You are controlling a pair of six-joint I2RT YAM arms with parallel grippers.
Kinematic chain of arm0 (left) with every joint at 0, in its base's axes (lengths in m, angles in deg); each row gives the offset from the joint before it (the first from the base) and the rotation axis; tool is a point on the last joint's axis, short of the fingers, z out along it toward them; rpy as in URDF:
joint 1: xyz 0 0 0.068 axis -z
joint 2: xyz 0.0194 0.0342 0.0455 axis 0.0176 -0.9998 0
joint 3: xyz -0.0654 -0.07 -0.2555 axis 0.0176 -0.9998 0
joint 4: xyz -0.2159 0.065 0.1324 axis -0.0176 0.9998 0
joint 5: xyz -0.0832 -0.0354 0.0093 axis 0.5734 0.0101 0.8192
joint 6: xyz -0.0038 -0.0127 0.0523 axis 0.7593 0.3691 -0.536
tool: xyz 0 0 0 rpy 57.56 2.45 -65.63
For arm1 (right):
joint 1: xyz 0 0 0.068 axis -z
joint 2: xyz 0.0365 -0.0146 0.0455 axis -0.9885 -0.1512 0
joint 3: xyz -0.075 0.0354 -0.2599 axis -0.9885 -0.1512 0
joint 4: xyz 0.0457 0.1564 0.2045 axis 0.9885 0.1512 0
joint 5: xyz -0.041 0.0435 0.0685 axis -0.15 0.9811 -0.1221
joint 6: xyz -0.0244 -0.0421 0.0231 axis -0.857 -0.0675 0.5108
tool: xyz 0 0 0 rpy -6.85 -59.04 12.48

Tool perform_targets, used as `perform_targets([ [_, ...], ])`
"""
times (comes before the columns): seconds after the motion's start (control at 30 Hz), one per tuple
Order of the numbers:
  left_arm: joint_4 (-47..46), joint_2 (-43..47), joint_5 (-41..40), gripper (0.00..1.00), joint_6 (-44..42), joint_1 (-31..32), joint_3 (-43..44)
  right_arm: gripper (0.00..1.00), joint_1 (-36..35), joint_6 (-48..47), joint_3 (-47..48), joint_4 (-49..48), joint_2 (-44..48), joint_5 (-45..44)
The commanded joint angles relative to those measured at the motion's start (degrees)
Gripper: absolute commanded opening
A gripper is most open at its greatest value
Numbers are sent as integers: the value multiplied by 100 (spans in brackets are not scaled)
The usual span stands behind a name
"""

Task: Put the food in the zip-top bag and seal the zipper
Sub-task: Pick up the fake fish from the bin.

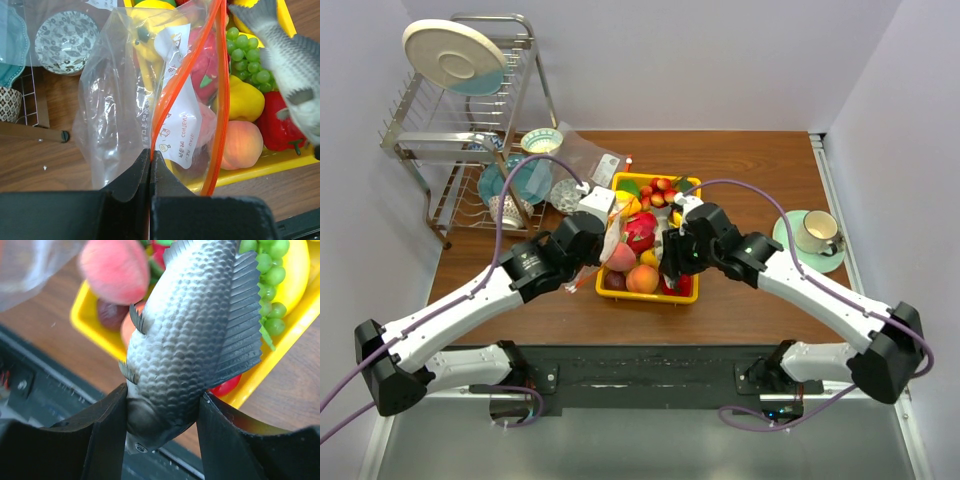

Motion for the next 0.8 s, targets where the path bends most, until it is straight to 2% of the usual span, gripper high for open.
perform_targets([
  [0.0,-319,95,96,0,-59,-12,-88,42,-20,-525,363,738,336,692],
  [0.2,-468,51,218,0,-77,-21,-141,40,-29,-623,364,1153,934,1720],
  [0.37,-547,-54,333,0,-68,-12,-141,40,-20,-710,521,1408,1277,2064],
  [0.53,-565,-151,403,0,-86,-21,-123,35,-29,-869,724,1637,1233,2932],
  [0.77,-609,-107,587,0,-130,-12,-62,35,-47,-965,1101,1496,988,3506],
])
